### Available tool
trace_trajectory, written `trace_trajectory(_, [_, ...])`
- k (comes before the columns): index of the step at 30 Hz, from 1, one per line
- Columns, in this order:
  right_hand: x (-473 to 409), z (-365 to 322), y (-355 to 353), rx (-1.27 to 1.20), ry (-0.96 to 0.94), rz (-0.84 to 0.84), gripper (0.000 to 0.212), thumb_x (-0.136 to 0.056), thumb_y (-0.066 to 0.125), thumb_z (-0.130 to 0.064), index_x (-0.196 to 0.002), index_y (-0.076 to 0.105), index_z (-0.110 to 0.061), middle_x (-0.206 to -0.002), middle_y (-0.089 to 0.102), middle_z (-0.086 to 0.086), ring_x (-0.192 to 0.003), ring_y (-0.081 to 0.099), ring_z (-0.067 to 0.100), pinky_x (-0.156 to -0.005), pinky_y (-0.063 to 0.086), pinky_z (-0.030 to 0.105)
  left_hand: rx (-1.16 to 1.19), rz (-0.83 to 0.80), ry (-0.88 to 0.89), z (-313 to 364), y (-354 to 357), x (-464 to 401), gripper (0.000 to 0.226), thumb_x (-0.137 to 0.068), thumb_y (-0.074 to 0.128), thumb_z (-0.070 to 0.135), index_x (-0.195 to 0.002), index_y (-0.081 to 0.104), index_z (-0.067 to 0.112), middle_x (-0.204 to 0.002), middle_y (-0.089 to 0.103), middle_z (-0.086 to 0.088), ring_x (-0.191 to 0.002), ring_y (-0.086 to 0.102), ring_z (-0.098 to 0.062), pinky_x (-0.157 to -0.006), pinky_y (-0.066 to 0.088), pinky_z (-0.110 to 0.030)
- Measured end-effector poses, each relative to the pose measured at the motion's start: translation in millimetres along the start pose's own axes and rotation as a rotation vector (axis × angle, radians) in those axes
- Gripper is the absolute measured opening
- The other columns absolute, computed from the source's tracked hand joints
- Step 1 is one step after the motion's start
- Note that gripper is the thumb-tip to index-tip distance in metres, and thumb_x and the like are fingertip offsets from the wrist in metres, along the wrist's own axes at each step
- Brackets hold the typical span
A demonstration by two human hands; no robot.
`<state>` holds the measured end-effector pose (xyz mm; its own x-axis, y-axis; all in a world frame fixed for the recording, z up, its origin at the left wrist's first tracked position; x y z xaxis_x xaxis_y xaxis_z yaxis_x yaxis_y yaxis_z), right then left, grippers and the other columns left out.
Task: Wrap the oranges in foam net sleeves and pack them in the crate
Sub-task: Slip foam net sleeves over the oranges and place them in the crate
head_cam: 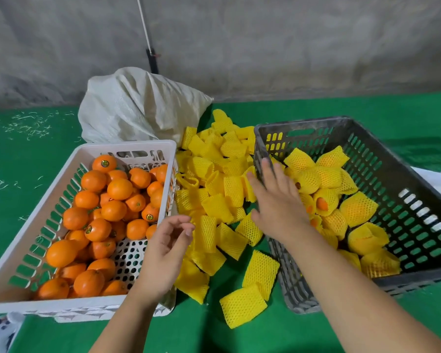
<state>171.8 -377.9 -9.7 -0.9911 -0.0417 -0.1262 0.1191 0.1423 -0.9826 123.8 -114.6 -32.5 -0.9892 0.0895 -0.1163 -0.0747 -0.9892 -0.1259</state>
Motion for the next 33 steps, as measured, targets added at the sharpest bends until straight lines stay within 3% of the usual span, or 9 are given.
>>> trace_trajectory(5, [-15, -34, 55, -0.011, -0.11, -0.516, 0.078, -0.1, 0.052, -0.046, -0.159, 0.002, -0.048, -0.162, -0.038, 0.002, -0.153, -0.026, 0.031, -0.123, -0.002, 0.052, -0.234, 0.087, 0.053, 5, -10, -9, 0.014, -0.105, 0.062, 0.019, -0.114, 0.068, 0.028, -0.105, 0.071, 0.011, -0.089, 0.066, -0.007, -0.072, 0.051, -0.015])
trace_trajectory(8, [-34, -36, 78, 0.066, -0.1, -0.729, 0.079, -0.101, 0.053, -0.04, -0.159, 0.0, -0.049, -0.157, -0.046, 0.006, -0.151, -0.026, 0.039, -0.123, 0.006, 0.056, -0.628, 0.074, 0.162, 5, -26, -31, 0.017, -0.105, 0.061, 0.024, -0.121, 0.068, 0.022, -0.116, 0.066, 0.008, -0.104, 0.061, -0.009, -0.087, 0.051, -0.03])
trace_trajectory(10, [-50, -36, 91, 0.091, -0.054, -0.799, 0.081, -0.101, 0.055, -0.042, -0.159, -0.001, -0.047, -0.154, -0.05, 0.007, -0.153, -0.012, 0.047, -0.121, 0.019, 0.058, -0.759, 0.045, 0.157, -3, -36, -46, 0.028, -0.105, 0.056, 0.033, -0.128, 0.064, 0.021, -0.123, 0.061, 0.005, -0.111, 0.056, -0.013, -0.092, 0.05, -0.038])
trace_trajectory(14, [-89, -25, 97, -0.066, 0.217, -0.653, 0.08, -0.099, 0.059, -0.03, -0.161, 0.01, -0.031, -0.148, -0.054, 0.016, -0.138, 0.039, 0.052, -0.105, 0.048, 0.048, -0.812, 0.064, -0.077, -40, -67, -63, 0.038, -0.108, 0.049, 0.046, -0.14, 0.056, 0.028, -0.133, 0.053, 0.006, -0.124, 0.051, -0.016, -0.102, 0.046, -0.042])
trace_trajectory(17, [-99, -15, 98, -0.055, 0.278, -0.638, 0.069, -0.101, 0.058, -0.027, -0.157, 0.021, -0.014, -0.156, -0.041, 0.023, -0.136, 0.044, 0.048, -0.1, 0.048, 0.04, -0.797, 0.029, -0.256, -67, -82, -83, 0.042, -0.111, 0.044, 0.042, -0.148, 0.053, 0.022, -0.15, 0.05, -0.007, -0.139, 0.042, -0.029, -0.114, 0.037, -0.049])
trace_trajectory(21, [-101, -12, 101, -0.02, 0.211, -0.645, 0.044, -0.102, 0.055, -0.025, -0.137, 0.048, -0.001, -0.165, 0.004, 0.019, -0.12, 0.057, 0.039, -0.083, 0.043, 0.034, -1.067, -0.158, -0.375, -90, -77, -114, 0.063, -0.103, 0.062, 0.037, -0.159, 0.037, 0.019, -0.161, 0.036, -0.017, -0.144, 0.036, -0.043, -0.118, 0.032, -0.054])
trace_trajectory(25, [-108, -23, 90, -0.149, 0.14, -0.501, 0.041, -0.102, 0.054, -0.026, -0.128, 0.056, 0.006, -0.151, 0.033, 0.02, -0.122, 0.054, 0.04, -0.093, 0.045, 0.037, -1.036, -0.214, -0.445, -112, -77, -134, 0.089, -0.089, 0.079, 0.028, -0.157, 0.023, 0.018, -0.155, 0.032, -0.019, -0.13, 0.05, -0.049, -0.103, 0.048, -0.059])
trace_trajectory(29, [-117, -39, 63, -0.426, 0.084, -0.253, 0.029, -0.101, 0.056, -0.019, -0.116, 0.07, 0.001, -0.133, 0.057, 0.021, -0.118, 0.056, 0.041, -0.096, 0.049, 0.046, -0.817, -0.042, -0.482, -115, -74, -152, 0.063, -0.11, 0.043, 0.035, -0.163, 0.011, 0.04, -0.153, 0.044, -0.016, -0.133, 0.054, -0.044, -0.107, 0.049, -0.06])
trace_trajectory(33, [-119, -45, 51, -0.553, 0.04, -0.175, 0.025, -0.102, 0.058, -0.021, -0.097, 0.074, -0.002, -0.109, 0.068, 0.02, -0.103, 0.061, 0.041, -0.085, 0.051, 0.048, -1.108, -0.028, -0.469, -119, -76, -165, 0.055, -0.104, 0.057, 0.022, -0.147, 0.028, 0.038, -0.125, 0.051, -0.01, -0.097, 0.065, -0.033, -0.07, 0.062, -0.052])
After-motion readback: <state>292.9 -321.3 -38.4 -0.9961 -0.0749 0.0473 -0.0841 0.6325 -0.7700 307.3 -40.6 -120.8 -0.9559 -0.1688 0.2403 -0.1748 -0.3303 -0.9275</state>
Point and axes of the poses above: each hand's wrist, its own x-axis away from the middle knuckle, its own y-axis out of the palm, z = x × y, the point moved 6 cm from there along -x, towards the middle knuckle
